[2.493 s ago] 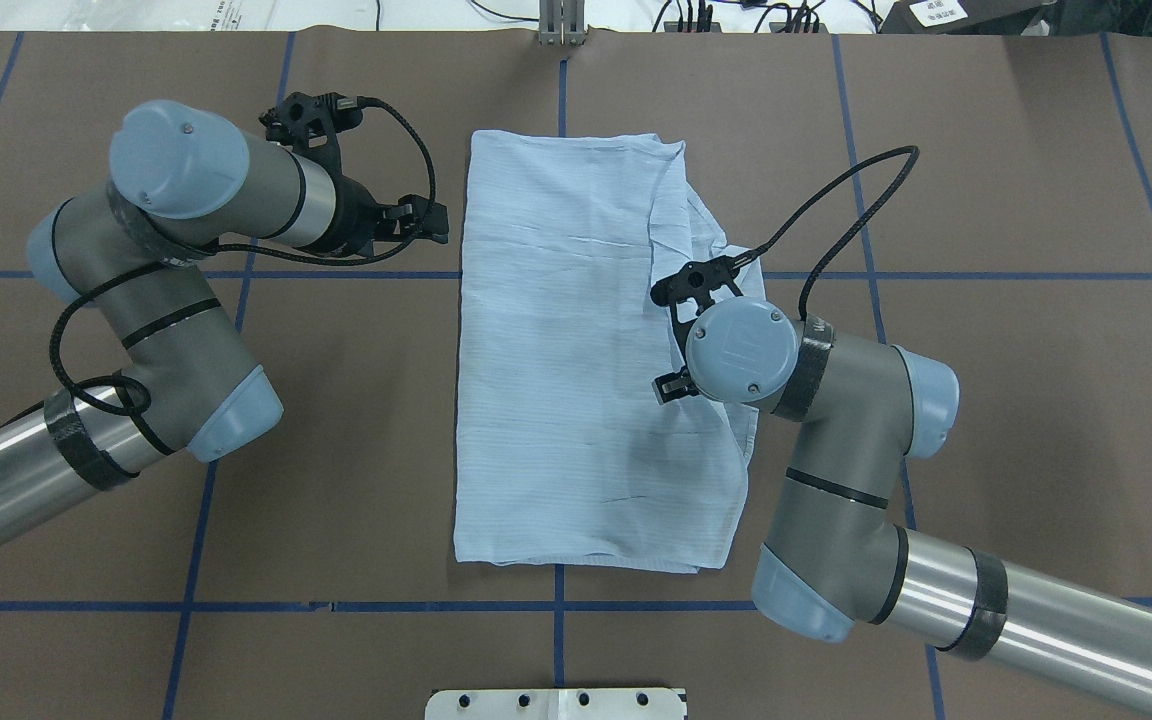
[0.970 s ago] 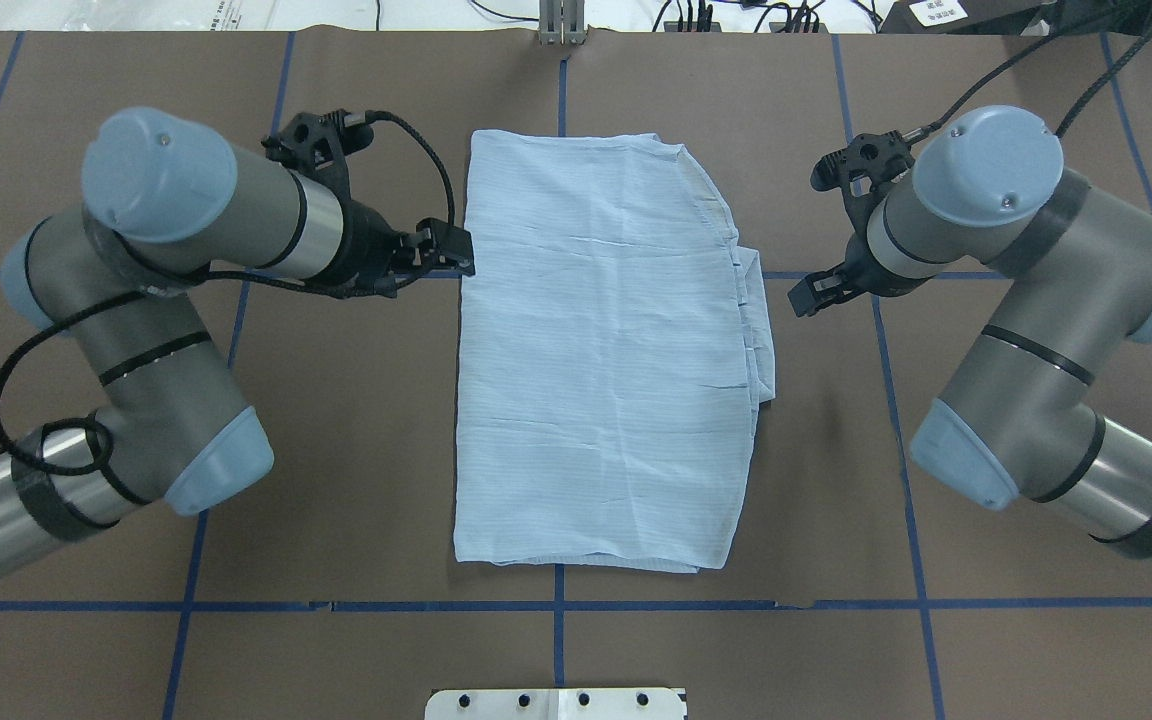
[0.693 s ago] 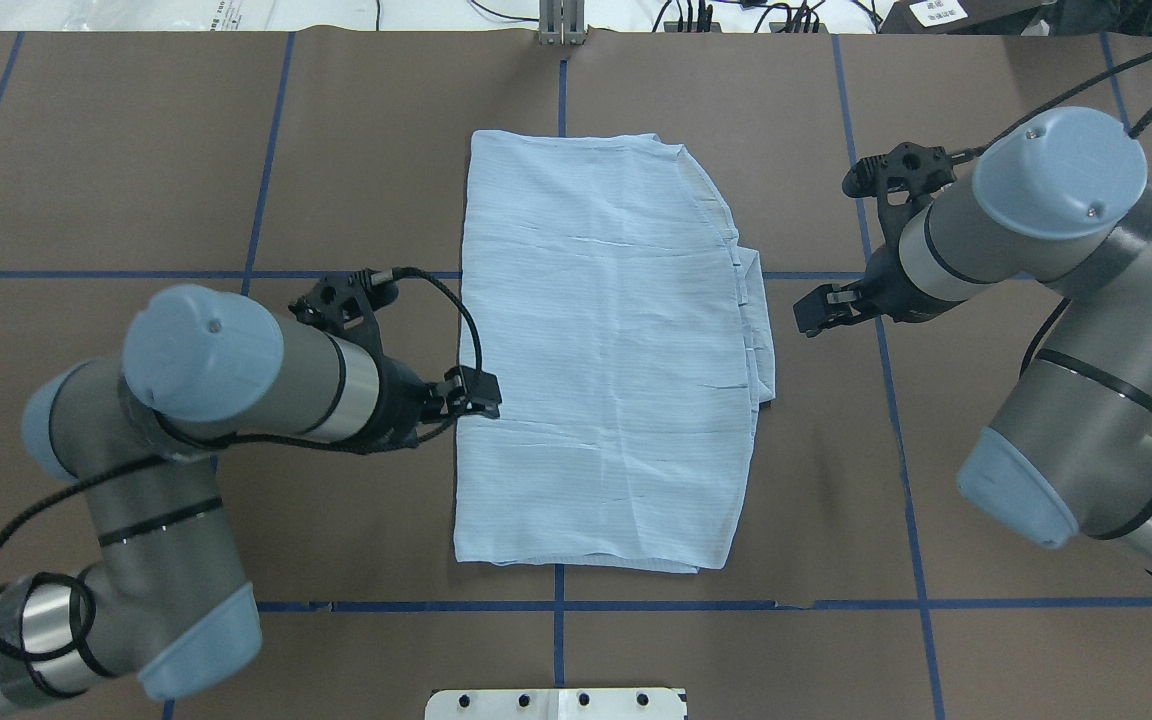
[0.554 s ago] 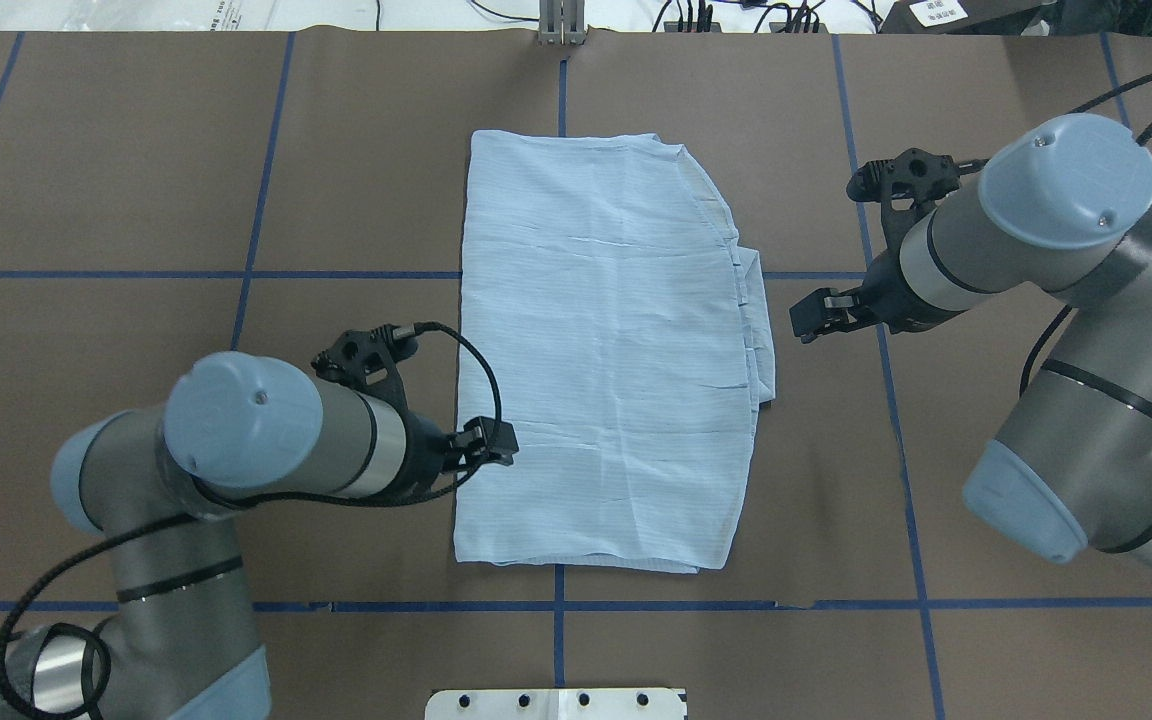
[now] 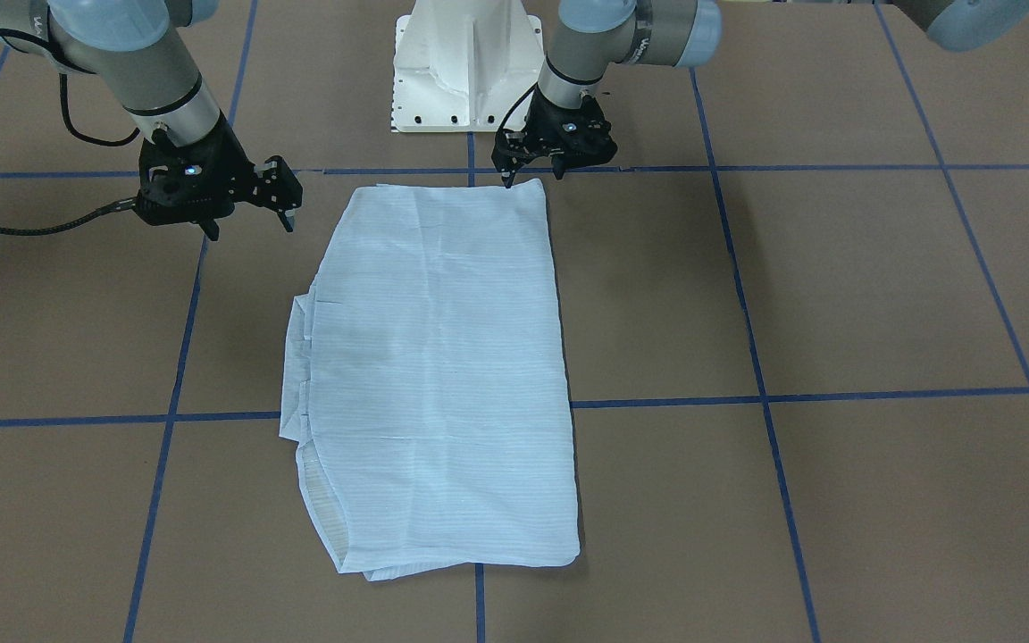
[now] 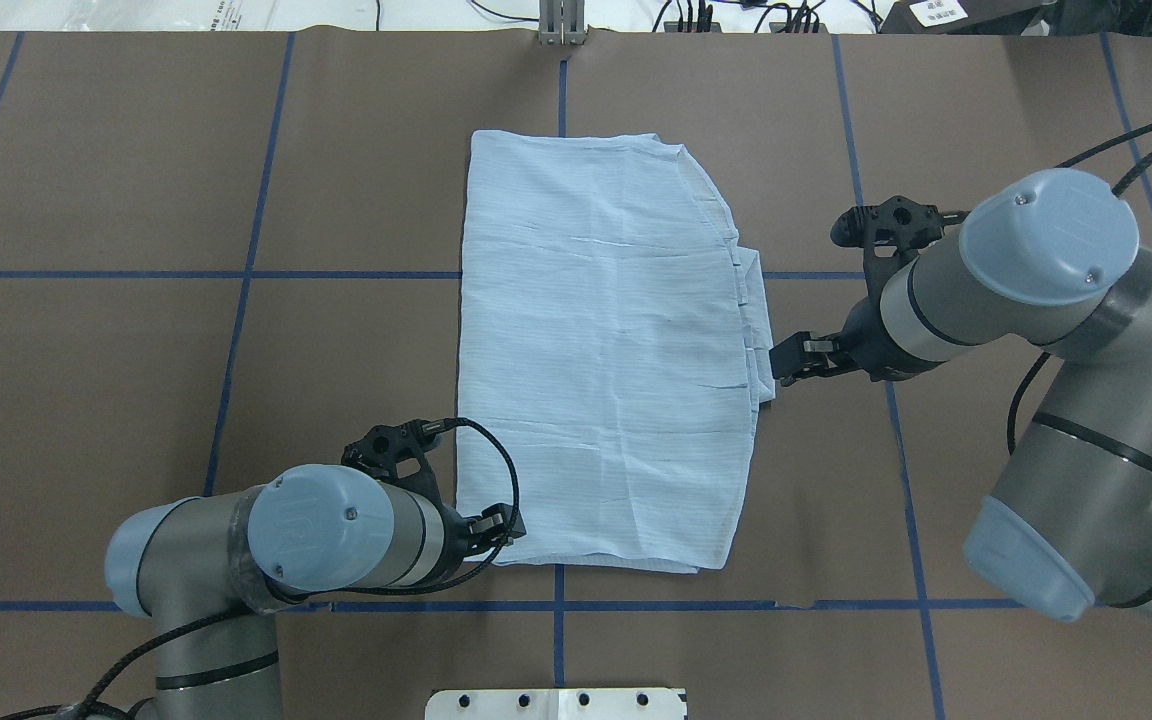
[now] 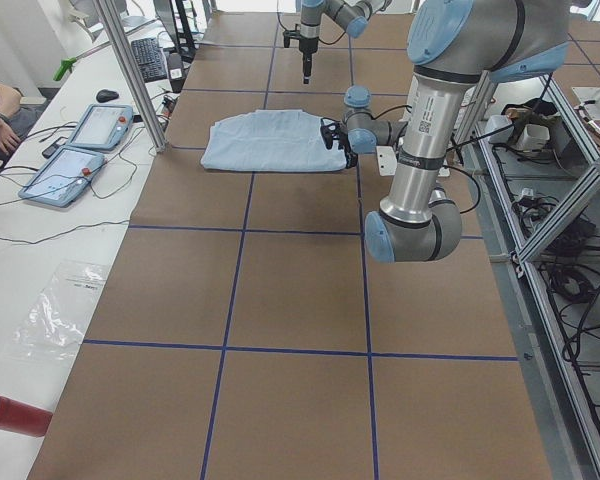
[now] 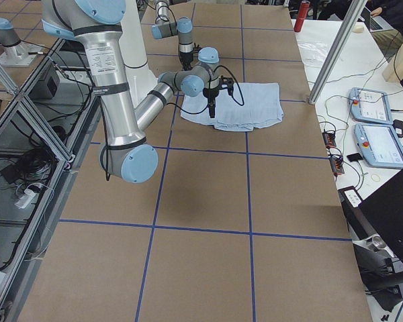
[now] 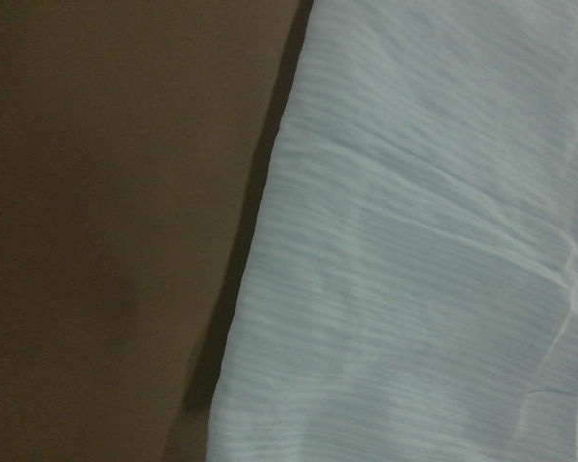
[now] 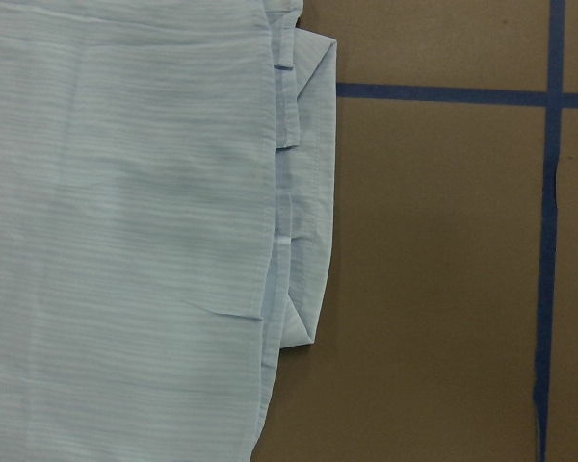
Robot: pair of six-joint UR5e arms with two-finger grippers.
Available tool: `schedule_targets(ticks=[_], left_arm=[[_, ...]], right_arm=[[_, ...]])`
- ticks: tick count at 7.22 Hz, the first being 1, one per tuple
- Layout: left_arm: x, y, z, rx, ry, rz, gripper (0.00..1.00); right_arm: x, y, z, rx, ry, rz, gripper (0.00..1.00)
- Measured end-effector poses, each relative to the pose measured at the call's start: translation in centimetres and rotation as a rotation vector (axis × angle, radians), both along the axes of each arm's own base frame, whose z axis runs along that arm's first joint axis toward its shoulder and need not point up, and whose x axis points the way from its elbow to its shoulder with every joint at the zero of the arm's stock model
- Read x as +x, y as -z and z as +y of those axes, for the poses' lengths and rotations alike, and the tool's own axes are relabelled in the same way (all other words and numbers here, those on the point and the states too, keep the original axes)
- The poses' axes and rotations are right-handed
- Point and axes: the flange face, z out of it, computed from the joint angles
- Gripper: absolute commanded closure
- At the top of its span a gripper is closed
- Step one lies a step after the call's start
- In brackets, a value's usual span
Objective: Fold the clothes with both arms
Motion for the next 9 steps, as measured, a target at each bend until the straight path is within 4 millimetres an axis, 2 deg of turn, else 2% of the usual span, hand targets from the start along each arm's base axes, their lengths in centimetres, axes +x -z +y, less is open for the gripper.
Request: schedule_targets(ticks=[5, 9], left_arm=[[1.3, -0.3, -0.7, 0.014, 0.022, -0.027, 0.43], [1.6, -0.5, -1.4, 0.024, 0.036, -0.037, 0.54]], right_arm=[[-0.5, -0.1, 0.7, -0.002, 0.013, 0.000, 0.00], [-0.5, -0.2, 0.7, -0.003, 0.013, 0.002, 0.00]])
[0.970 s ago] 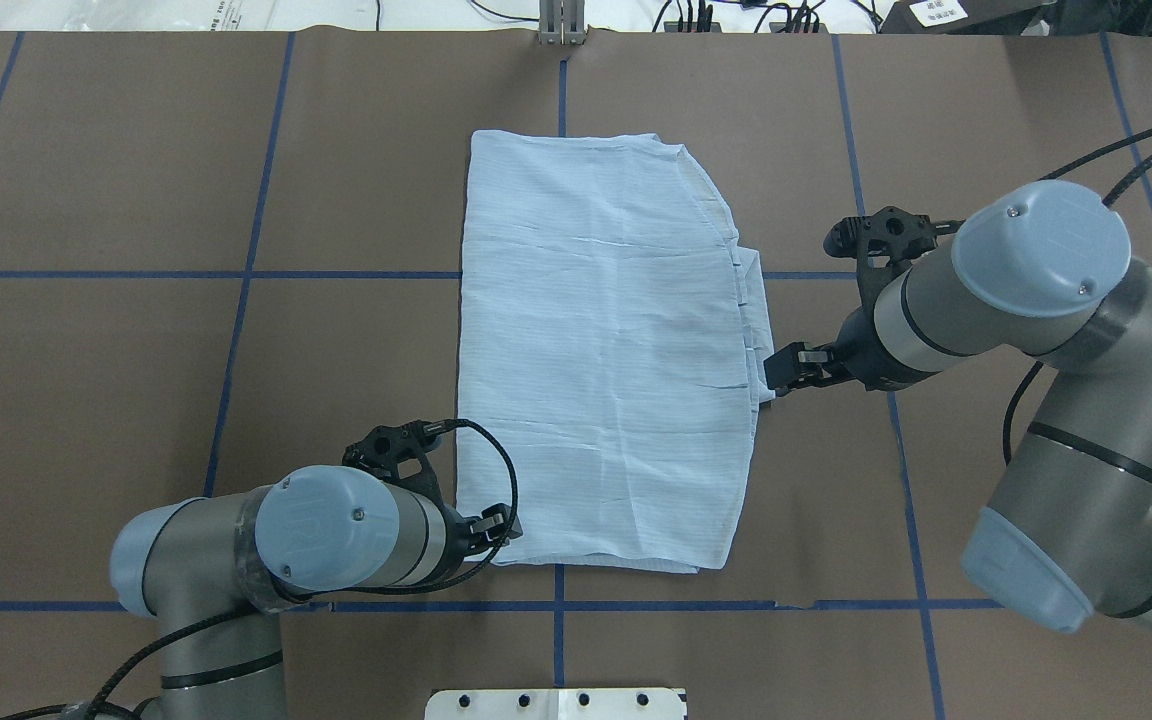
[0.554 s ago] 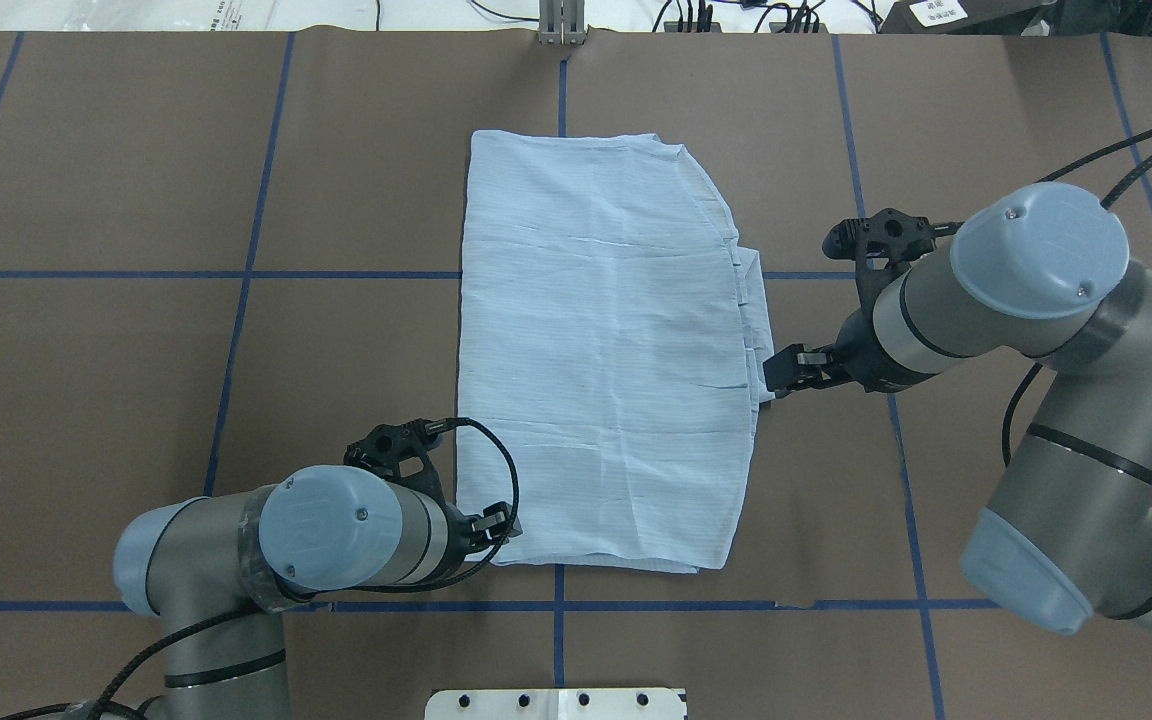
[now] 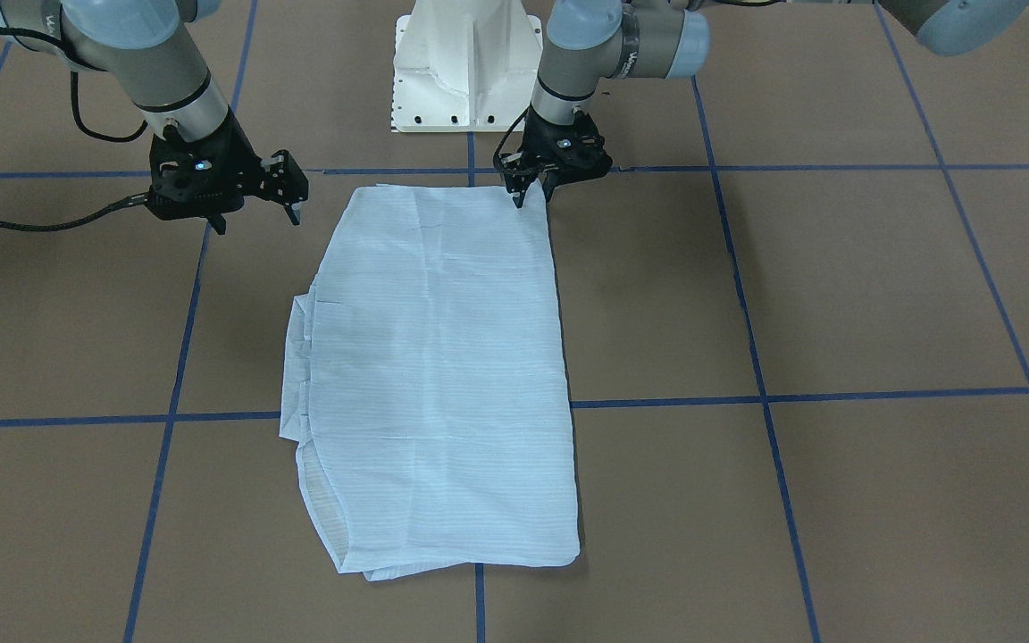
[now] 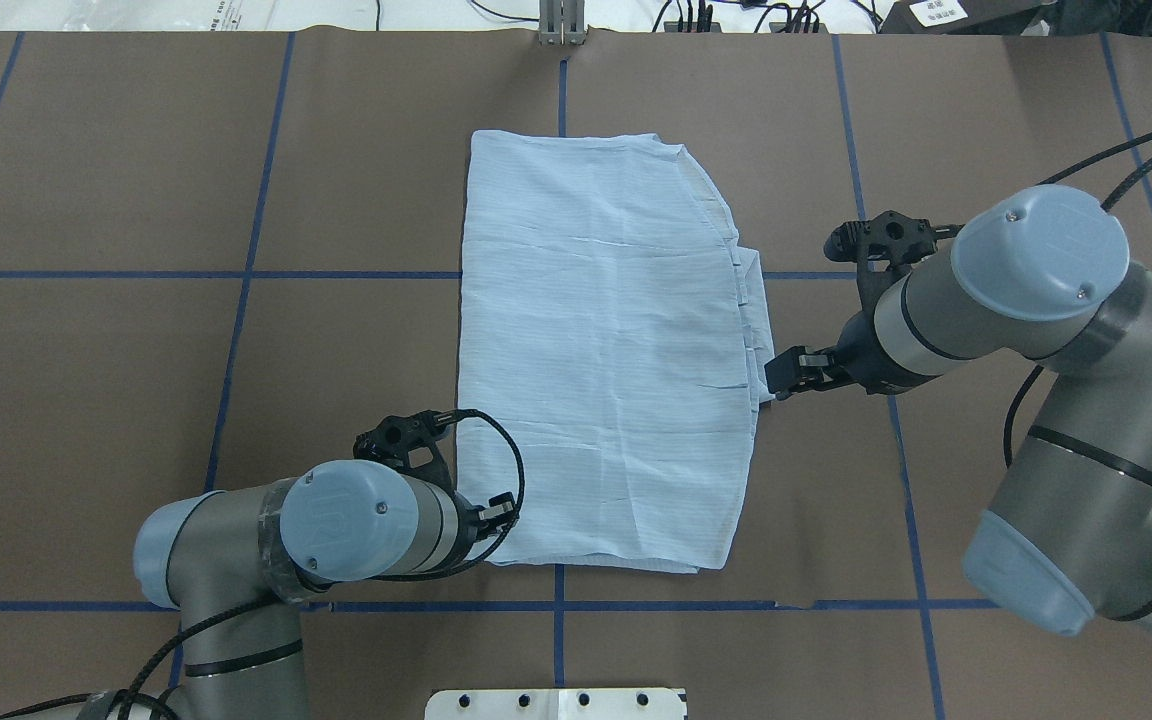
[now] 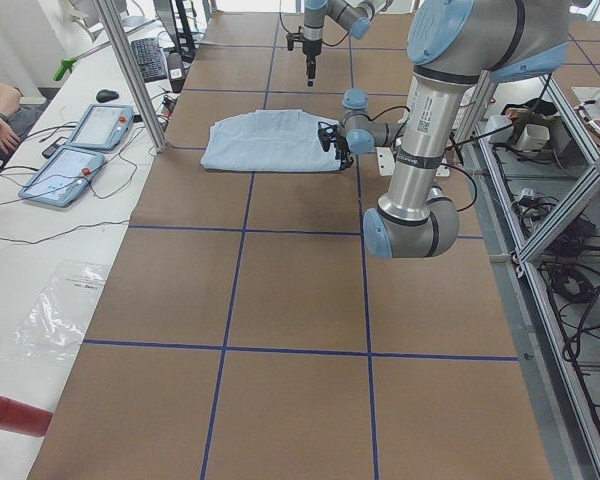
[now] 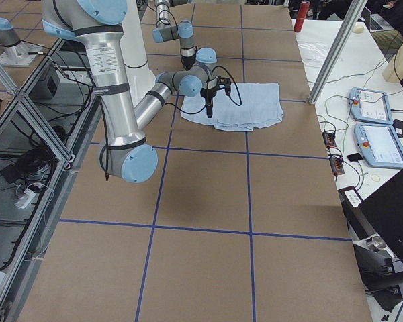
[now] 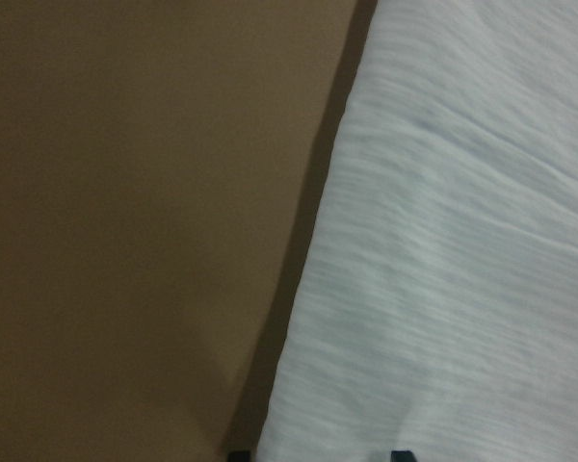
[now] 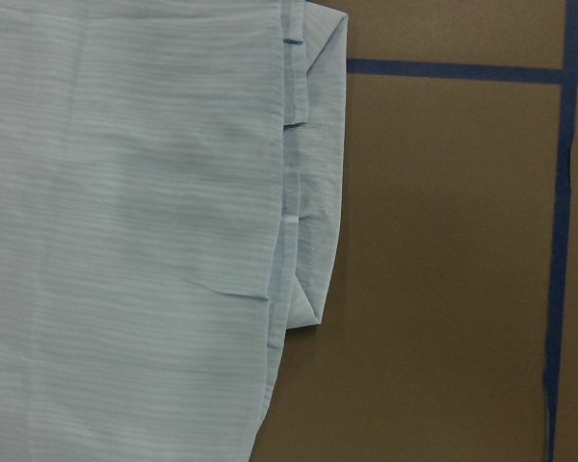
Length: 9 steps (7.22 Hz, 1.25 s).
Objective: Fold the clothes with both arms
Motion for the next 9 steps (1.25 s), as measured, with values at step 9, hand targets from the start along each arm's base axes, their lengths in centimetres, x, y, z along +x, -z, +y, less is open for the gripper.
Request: schedule_targets(ticks=[9], left_arm=[[0.14, 0.16, 0.25, 0.000, -0.012, 0.003, 0.87]], right_arm=[[-0.15, 0.12, 0.16, -0.025, -0.020, -0.004, 0.00]])
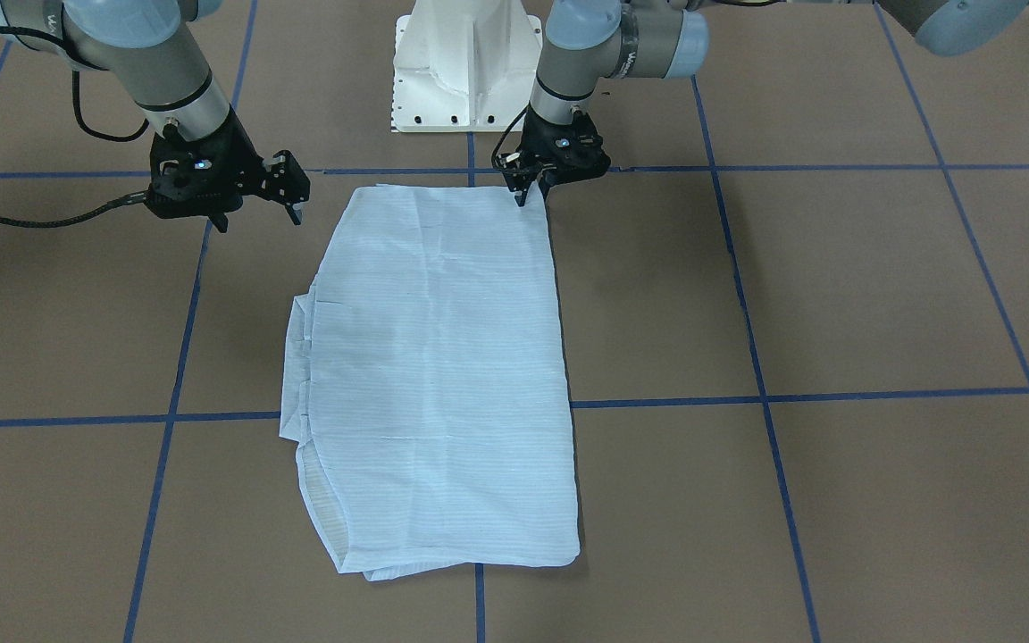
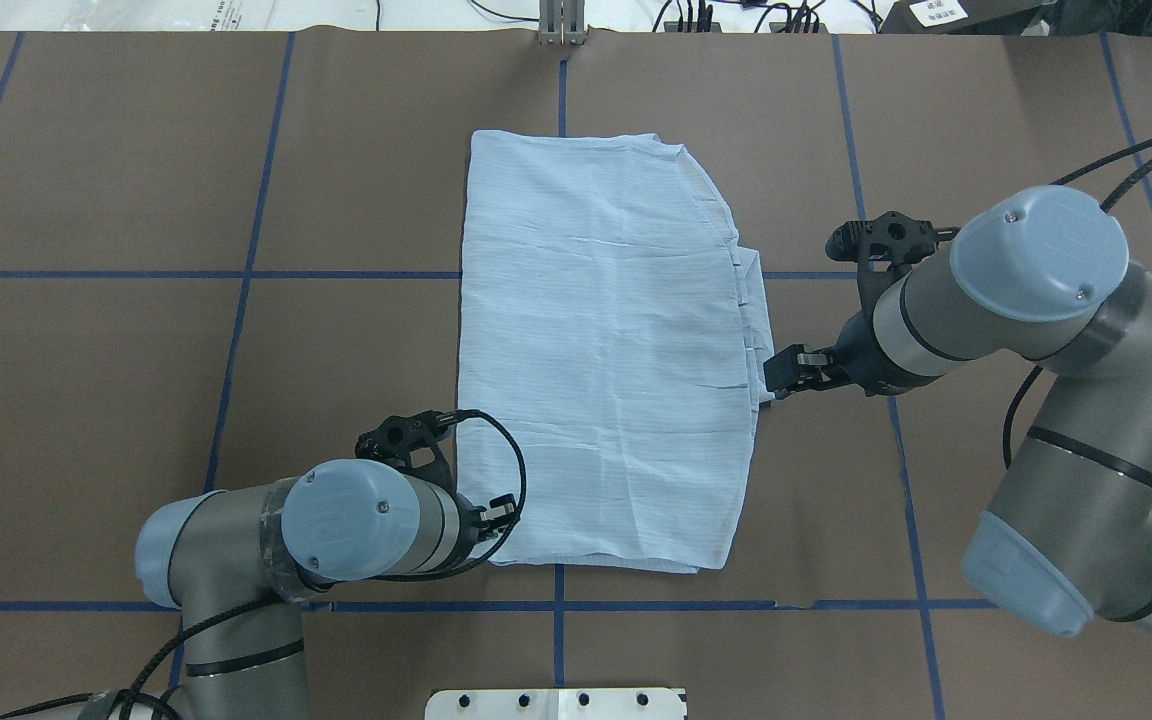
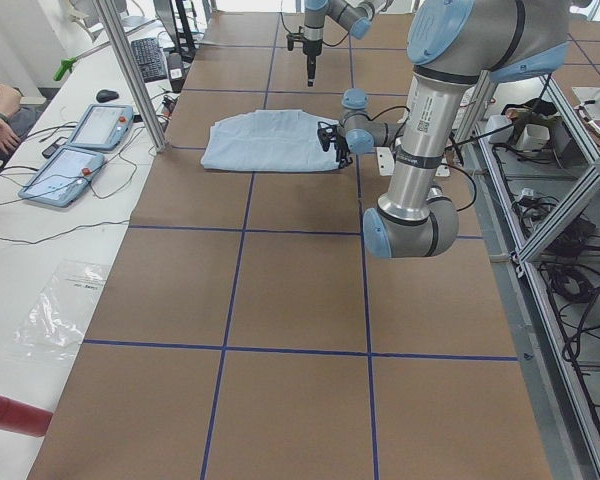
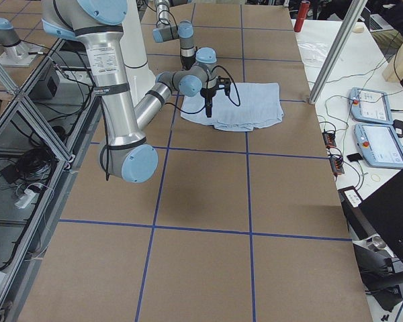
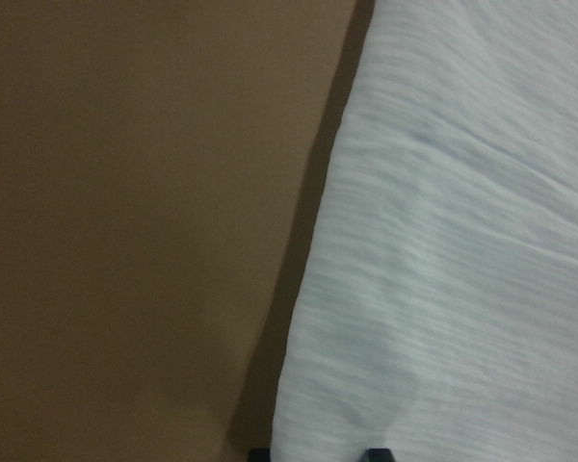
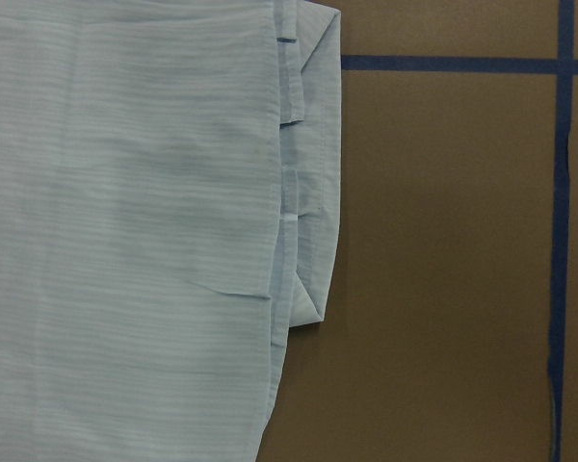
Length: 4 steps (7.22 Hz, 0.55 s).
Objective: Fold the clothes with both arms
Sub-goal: 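Move the right gripper to the bundle's near edge beside the left gripper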
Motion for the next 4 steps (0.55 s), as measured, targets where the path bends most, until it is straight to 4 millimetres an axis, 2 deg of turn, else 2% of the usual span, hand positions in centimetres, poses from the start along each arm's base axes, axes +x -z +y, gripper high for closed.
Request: schedule_targets(ticks=[1, 4], left_arm=[[0.01, -0.01, 0.04, -0.001, -0.001, 0.000, 1.00], [-0.27, 0.37, 0.14, 0.001, -0.002, 0.009, 1.00]], right_arm=[[-0.05, 0.00, 0.04, 0.000, 0.001, 0.000, 0.00], [-0.90, 0.26, 0.73, -0.019, -0.006, -0.004, 0.00]])
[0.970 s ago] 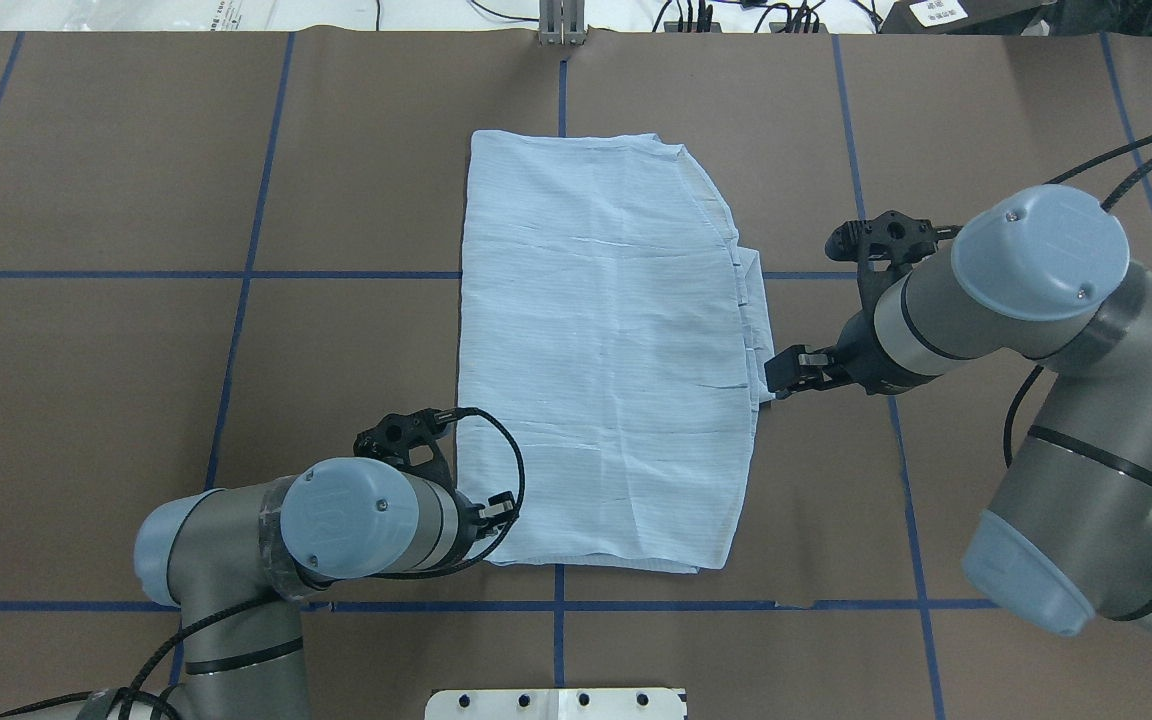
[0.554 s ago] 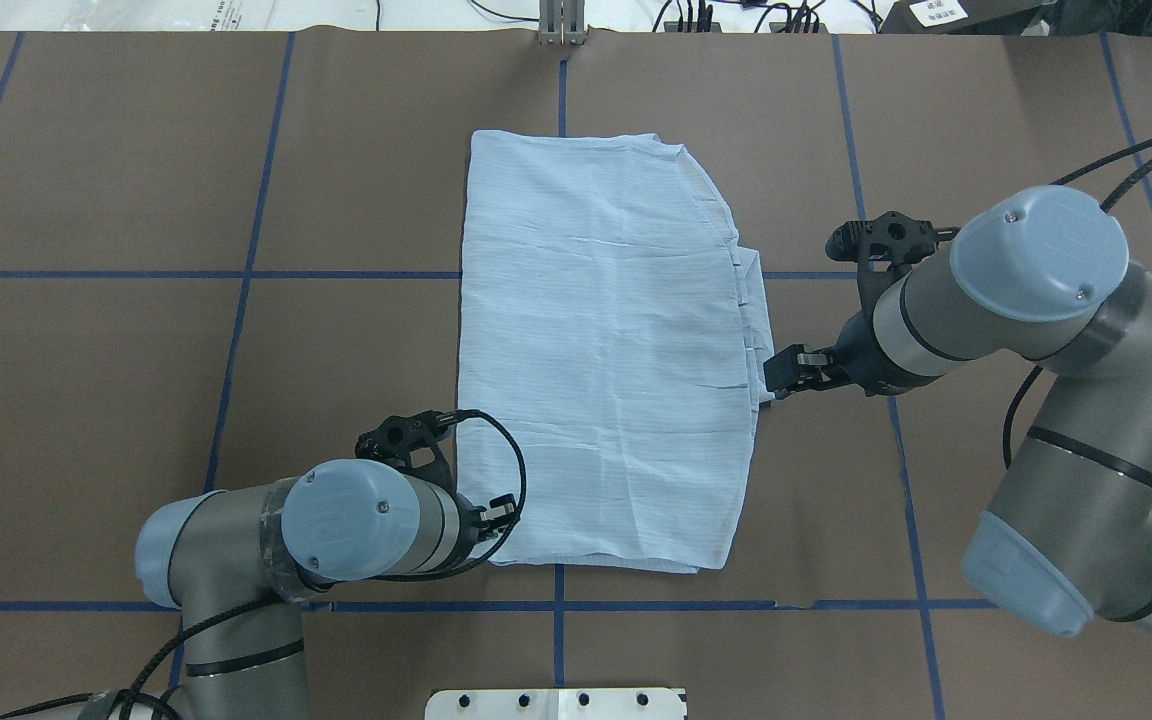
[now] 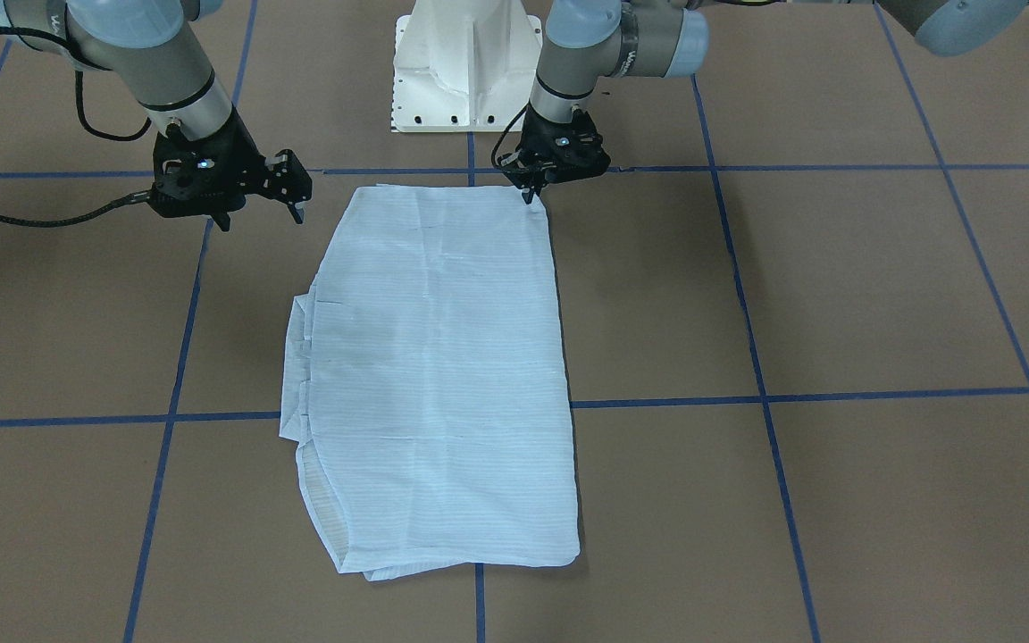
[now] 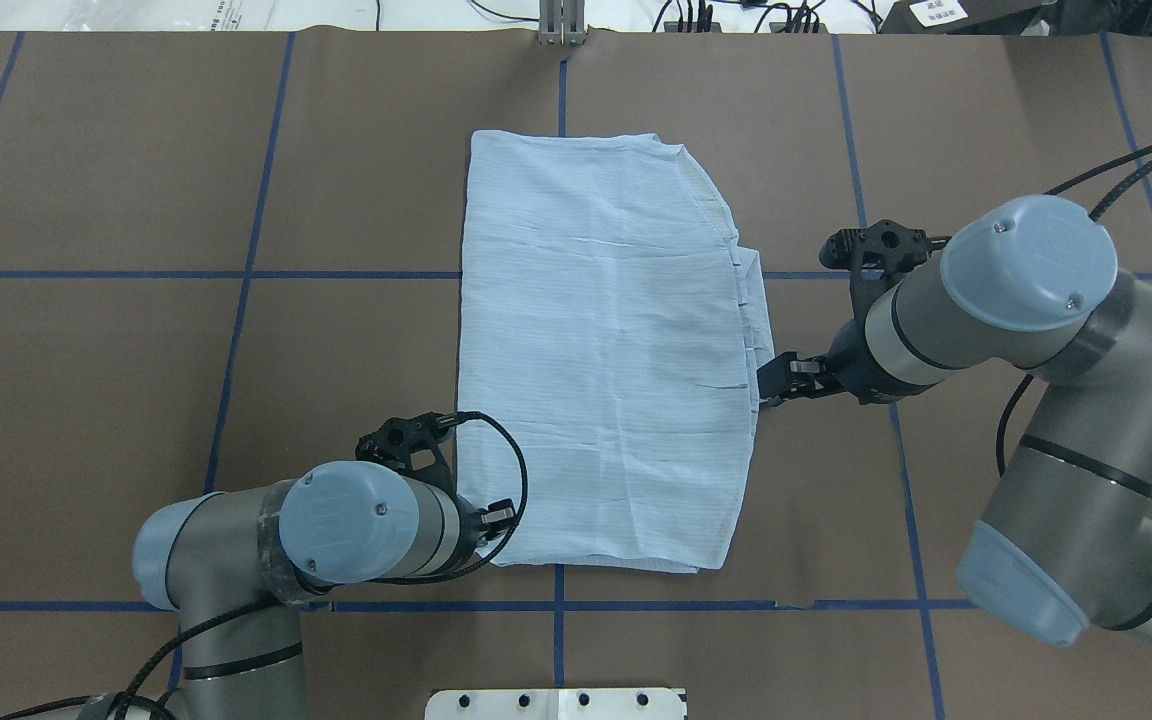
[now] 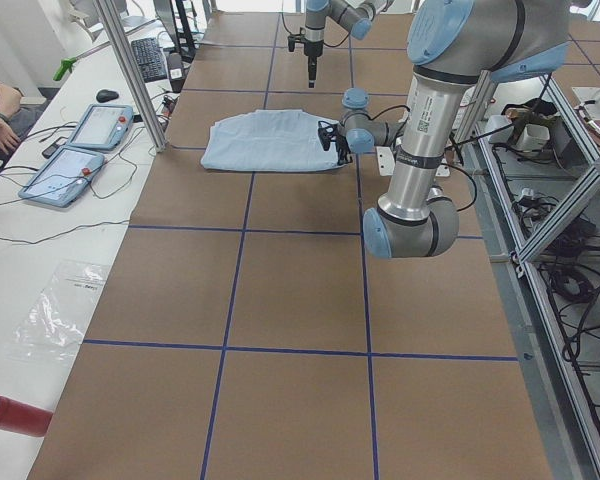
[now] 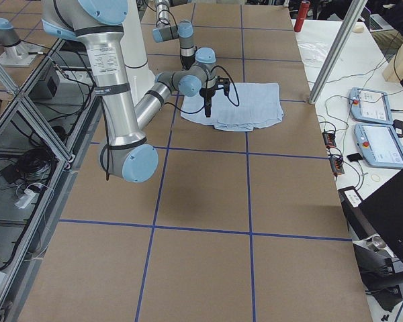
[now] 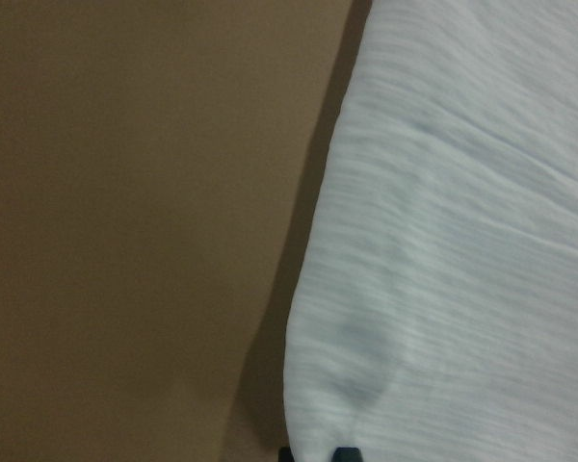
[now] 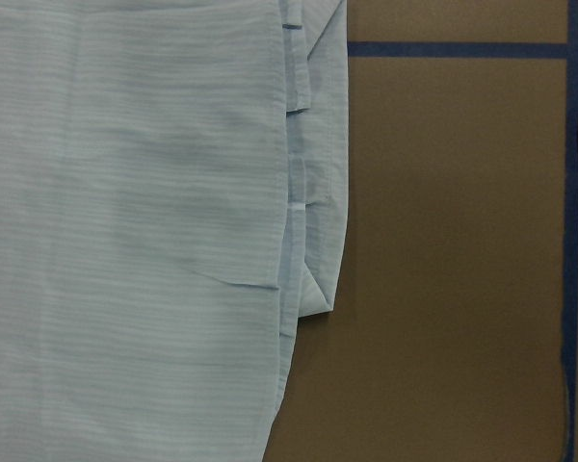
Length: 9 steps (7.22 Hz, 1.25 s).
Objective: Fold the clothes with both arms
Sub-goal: 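Move the right gripper to the bundle's near edge beside the left gripper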
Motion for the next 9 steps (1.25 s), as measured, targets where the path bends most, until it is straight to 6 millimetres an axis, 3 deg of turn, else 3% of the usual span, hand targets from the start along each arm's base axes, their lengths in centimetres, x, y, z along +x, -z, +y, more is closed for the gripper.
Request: schedule_targets(ticks=[2, 5, 7, 9], left_arm=[[-0.2, 0.6, -0.1, 0.003, 0.002, 0.012, 1.00], [-0.3, 1.3, -0.5, 0.008, 0.008, 0.025, 1.00], [-0.5, 1.5, -0.8, 0.009, 0.012, 0.028, 1.00], [-0.6, 1.9, -1.2, 0.010, 0.017, 0.035, 1.00]], right_arm=[[-2.4, 1.1, 1.8, -0.040, -0.047, -0.007, 0.00], [-8.7, 3.7, 6.4, -0.153, -0.203, -0.022, 0.00], [-12.1, 3.3, 8.6, -0.282, -0.323, -0.007, 0.00], [-15.3, 1.5, 9.5, -0.348, -0.397, 0.040, 0.00]])
